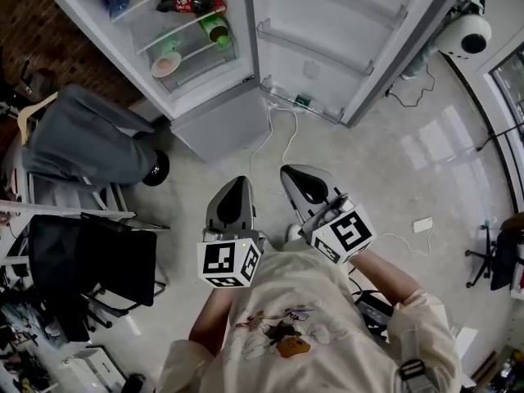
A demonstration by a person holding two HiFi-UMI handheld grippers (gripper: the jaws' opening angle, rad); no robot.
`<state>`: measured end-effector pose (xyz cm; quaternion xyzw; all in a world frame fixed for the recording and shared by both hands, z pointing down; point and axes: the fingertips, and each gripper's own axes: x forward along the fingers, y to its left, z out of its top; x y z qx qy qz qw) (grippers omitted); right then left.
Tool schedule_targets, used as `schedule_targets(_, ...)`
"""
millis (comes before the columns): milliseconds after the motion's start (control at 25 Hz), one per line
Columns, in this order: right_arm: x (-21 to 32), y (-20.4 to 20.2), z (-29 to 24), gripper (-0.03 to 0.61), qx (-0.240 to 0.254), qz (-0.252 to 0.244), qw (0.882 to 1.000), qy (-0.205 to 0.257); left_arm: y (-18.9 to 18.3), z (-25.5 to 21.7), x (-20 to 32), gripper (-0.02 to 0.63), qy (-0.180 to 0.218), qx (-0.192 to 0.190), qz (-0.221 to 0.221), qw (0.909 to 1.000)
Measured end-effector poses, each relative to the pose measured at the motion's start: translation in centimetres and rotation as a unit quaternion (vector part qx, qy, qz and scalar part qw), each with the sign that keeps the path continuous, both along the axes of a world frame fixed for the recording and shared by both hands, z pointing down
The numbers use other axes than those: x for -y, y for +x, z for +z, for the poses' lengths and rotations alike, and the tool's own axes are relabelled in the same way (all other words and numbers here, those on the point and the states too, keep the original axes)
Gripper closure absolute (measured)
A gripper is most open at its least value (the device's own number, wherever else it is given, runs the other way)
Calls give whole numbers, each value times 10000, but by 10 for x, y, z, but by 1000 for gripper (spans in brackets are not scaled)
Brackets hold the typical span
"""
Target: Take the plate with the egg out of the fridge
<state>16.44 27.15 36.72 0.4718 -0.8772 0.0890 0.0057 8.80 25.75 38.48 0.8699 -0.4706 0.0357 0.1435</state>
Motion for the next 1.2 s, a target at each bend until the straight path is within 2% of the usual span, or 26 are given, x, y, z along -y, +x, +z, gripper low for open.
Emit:
schedule_targets(400,-3,8,8,571,179,-88,9998,-99,1,5,-7,606,-97,66,-149,9998)
schedule_targets(640,-3,5,15,571,319,-96,9992,-241,-5,10,-20,606,-347,94,-139,9993)
schedule_targets(800,3,-10,22,571,391,-48,9987,-327,-29,11,-23,606,-339,63,-197,9992)
schedule_targets(1000,9,-43,32,571,528,4,9964,-667,-71,30,-36,606,-672,-82,-373,9970)
schedule_targets(1200,27,-53,14,571,536,64,9974,-477,-88,25,-30,606,-588,-113,-409,9974)
